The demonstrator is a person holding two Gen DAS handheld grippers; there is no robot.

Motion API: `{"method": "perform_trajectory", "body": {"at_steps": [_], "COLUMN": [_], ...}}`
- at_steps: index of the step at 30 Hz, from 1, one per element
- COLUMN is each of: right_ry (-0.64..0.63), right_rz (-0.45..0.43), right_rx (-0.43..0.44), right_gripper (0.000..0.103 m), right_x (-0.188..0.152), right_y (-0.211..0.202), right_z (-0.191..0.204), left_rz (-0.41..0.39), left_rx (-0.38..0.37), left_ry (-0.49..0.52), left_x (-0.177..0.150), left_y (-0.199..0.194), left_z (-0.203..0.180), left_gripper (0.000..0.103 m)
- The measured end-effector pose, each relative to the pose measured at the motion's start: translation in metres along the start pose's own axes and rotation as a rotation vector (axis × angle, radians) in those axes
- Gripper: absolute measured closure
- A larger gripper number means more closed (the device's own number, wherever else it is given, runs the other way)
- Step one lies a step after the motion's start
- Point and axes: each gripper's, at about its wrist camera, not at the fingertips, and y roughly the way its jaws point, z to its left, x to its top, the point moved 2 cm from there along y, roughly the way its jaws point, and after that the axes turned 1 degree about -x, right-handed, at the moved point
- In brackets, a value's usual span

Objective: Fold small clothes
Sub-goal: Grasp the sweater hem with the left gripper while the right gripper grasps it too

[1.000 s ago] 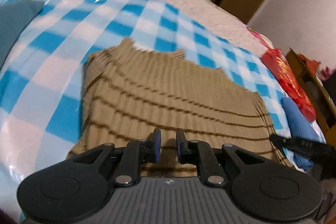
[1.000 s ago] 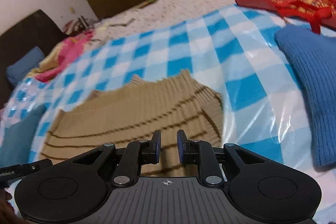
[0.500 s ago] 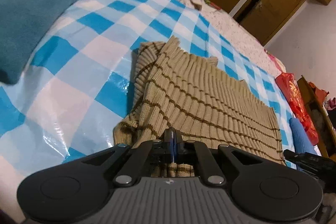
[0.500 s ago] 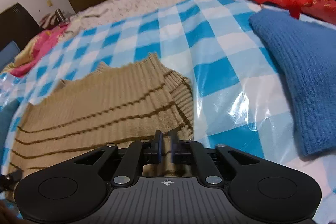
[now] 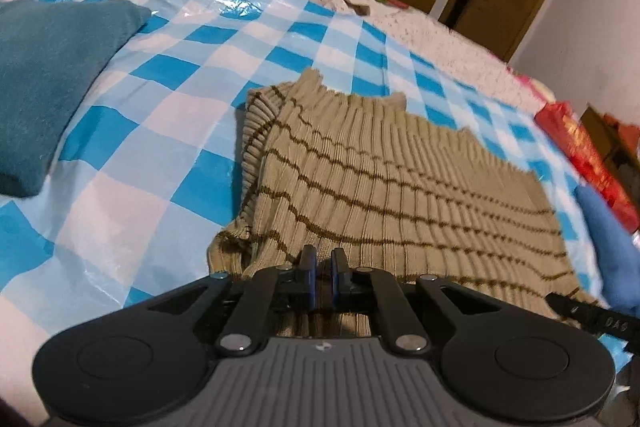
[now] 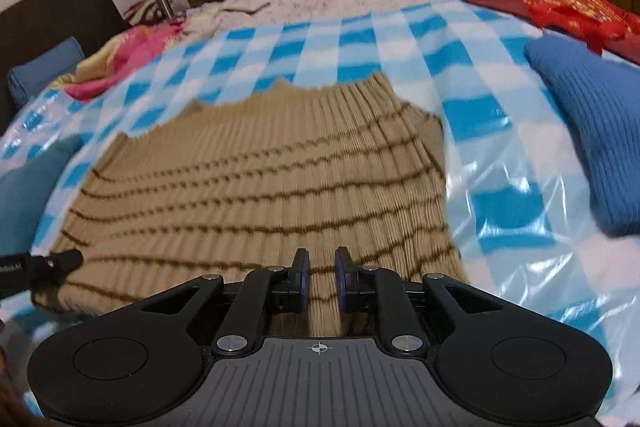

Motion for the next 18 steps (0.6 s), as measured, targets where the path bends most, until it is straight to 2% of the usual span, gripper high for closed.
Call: {"method": "perform_trajectory", "body": {"at_steps": [6,11,18], "right_ry": [0.034,0.086,0.074], "right_rz": [0.003,0.014,-0.012], "right_rx": [0.006,0.023,0.031], "right_gripper": [0.088,0.088,0.092], "right_x": [-0.004,-0.01,-0.016], "right_y": [0.005,0.014,0.015], "right_z": [-0.007,-0.017,-0.019], "left_rz": [0.01,0.018,0.025], "left_rx": [0.04,0.044,0.074], "left_ry": [0.06,0.065,0.108], "left_x": [-0.003,-0.003,-0.005], "left_y": [0.004,0.005,0.008], "left_z": [-0.007,-0.007,-0.012], "left_gripper": [0.082,0.082,0.081]}}
